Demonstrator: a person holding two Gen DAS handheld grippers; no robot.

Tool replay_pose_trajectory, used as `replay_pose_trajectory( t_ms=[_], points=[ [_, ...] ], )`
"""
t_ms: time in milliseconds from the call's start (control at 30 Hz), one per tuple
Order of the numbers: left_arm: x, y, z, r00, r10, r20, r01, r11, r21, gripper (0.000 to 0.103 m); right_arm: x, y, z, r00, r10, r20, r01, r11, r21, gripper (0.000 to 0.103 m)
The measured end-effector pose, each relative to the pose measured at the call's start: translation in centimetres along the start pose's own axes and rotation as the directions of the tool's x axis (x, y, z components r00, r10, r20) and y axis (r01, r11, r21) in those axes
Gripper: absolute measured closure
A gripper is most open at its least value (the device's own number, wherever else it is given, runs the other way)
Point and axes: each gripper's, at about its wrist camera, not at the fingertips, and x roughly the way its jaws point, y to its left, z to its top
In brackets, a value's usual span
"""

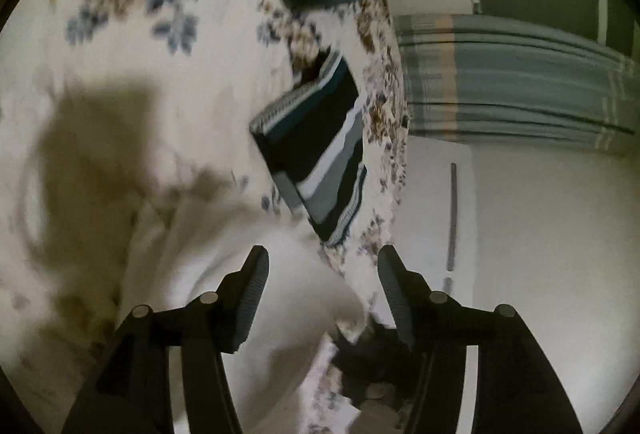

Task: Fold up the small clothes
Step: 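Lower the folded hem onto the sweater and open both tools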

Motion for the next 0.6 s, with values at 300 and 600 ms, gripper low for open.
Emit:
replay_pose_trajectory(
  t_ms=[300, 600],
  points=[
    [3.3, -0.6, -2.8, 0.921, 0.388, -0.019, -0.356, 0.863, 0.359, 0.043, -4.0, -0.7, 0.0, 0.973, -0.202, 0.111, 0.214, 0.97, -0.118, 0.034],
    [7.0, -0.9, -4.7, 0.84, 0.538, 0.066, -0.503, 0.729, 0.464, 0.098, 0.3, -3.7, 0.7, 0.942, -0.336, 0.02, 0.331, 0.912, -0.242, 0.102]
  ],
)
